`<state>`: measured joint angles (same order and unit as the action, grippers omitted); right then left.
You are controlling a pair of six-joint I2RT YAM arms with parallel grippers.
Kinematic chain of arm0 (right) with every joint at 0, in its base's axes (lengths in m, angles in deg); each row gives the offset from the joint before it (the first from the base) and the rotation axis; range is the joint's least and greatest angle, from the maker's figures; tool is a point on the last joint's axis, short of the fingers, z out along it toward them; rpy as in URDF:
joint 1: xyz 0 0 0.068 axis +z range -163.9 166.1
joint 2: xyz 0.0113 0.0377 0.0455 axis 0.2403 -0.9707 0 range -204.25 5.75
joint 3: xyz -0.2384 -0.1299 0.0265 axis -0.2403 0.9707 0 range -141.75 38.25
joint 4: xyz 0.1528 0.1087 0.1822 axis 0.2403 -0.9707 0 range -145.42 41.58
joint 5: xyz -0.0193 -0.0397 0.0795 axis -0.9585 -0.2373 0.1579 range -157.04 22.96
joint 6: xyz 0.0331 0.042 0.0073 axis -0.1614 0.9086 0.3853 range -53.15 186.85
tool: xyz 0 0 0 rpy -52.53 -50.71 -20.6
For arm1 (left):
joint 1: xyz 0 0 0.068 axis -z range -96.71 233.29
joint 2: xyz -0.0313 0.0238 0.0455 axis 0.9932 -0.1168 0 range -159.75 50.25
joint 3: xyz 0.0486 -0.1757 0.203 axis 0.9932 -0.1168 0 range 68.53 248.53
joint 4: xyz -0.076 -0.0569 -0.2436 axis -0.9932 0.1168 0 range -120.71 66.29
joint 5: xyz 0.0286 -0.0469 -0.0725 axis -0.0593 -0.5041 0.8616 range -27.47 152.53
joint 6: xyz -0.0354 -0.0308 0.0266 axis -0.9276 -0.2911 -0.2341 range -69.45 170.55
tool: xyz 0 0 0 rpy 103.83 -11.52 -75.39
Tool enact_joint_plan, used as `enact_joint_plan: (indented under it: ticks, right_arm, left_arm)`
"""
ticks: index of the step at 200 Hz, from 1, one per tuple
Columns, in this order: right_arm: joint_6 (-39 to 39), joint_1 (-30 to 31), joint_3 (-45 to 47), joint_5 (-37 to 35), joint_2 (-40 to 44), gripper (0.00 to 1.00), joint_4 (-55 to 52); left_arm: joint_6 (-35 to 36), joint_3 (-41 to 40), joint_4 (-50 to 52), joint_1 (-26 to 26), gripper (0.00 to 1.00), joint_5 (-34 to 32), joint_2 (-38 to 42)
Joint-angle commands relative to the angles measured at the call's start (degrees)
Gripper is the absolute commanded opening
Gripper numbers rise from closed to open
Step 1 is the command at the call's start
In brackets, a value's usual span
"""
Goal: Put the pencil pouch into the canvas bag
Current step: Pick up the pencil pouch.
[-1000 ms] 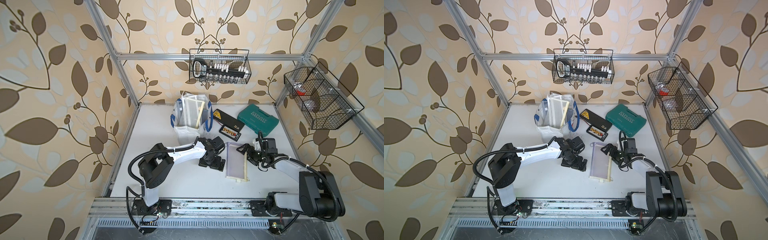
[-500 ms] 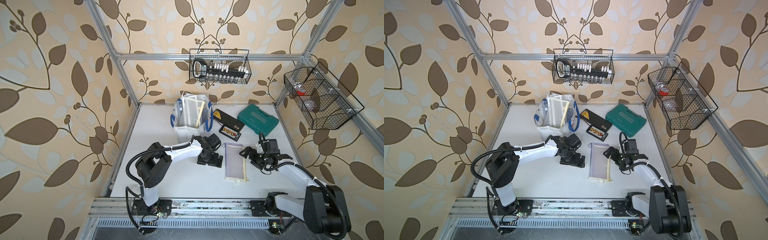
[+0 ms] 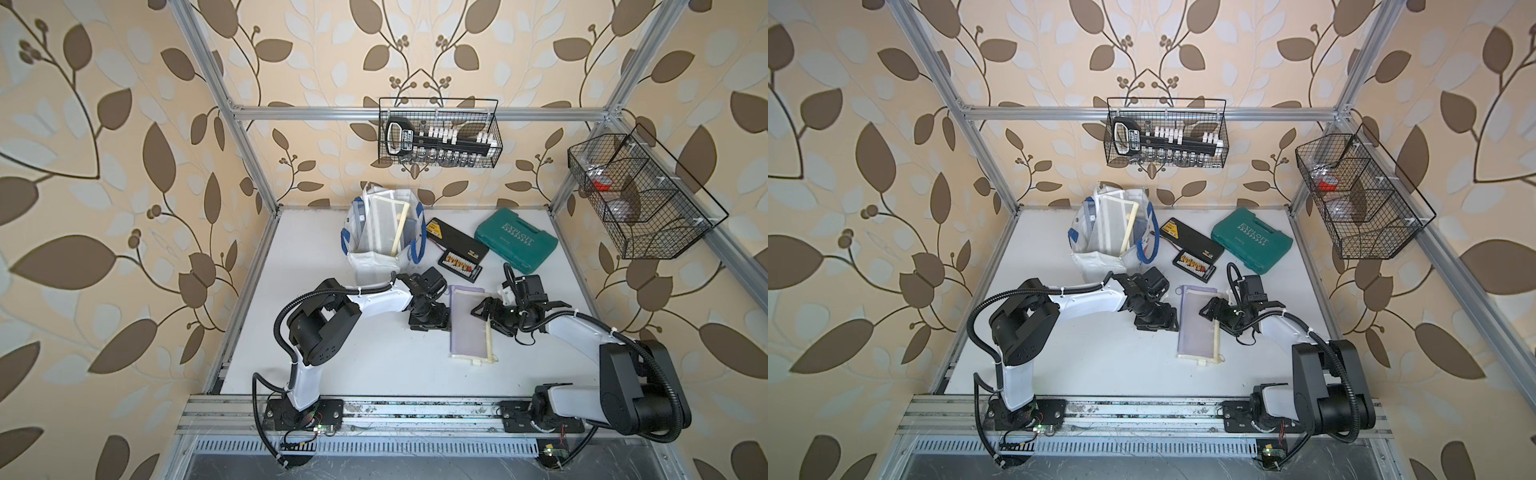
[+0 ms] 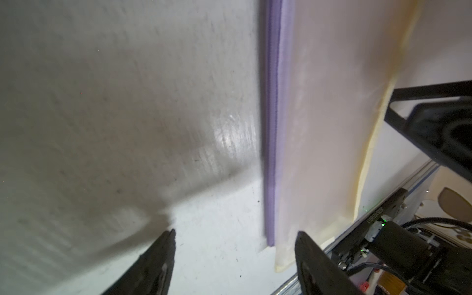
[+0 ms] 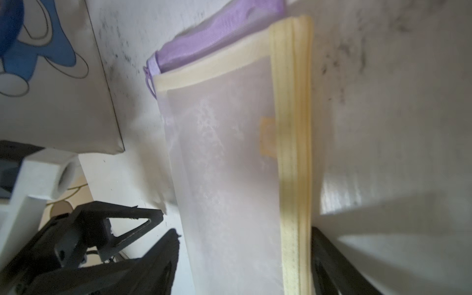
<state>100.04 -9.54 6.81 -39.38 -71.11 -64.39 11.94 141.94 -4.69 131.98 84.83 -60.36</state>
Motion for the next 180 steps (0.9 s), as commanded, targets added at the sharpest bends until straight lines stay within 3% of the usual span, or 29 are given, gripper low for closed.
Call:
enact_joint_plan:
  ticks: [1, 24, 76, 165, 180]
  right_arm:
    - [-0.2, 1.0, 0.1, 0.5, -1.3, 0.63, 0.6]
    - [-0.9, 1.7, -1.4, -1.0, -0.9, 0.49, -1.0]
    - [0.3, 2.8, 0.9, -1.8, 1.1, 0.36, -0.7]
    - [0.6, 3.6, 3.0, -1.8, 2.4, 0.3, -0.4]
    - [0.7, 3.6, 3.0, -2.0, 2.8, 0.31, -0.6]
  left_arm:
    - [-2.0, 1.4, -2.2, 0.6, 0.65, 1.7, -1.1]
    - [-2.9, 1.3, -2.5, 1.5, 0.59, 1.9, -1.5]
    - [-4.7, -1.2, -4.6, 2.0, 0.4, 2.8, -0.7]
    - [-4.6, -0.6, -4.0, 2.9, 0.0, 3.1, 0.5]
    - [-4.4, -1.1, -3.8, 3.0, 0.0, 3.0, 1.2]
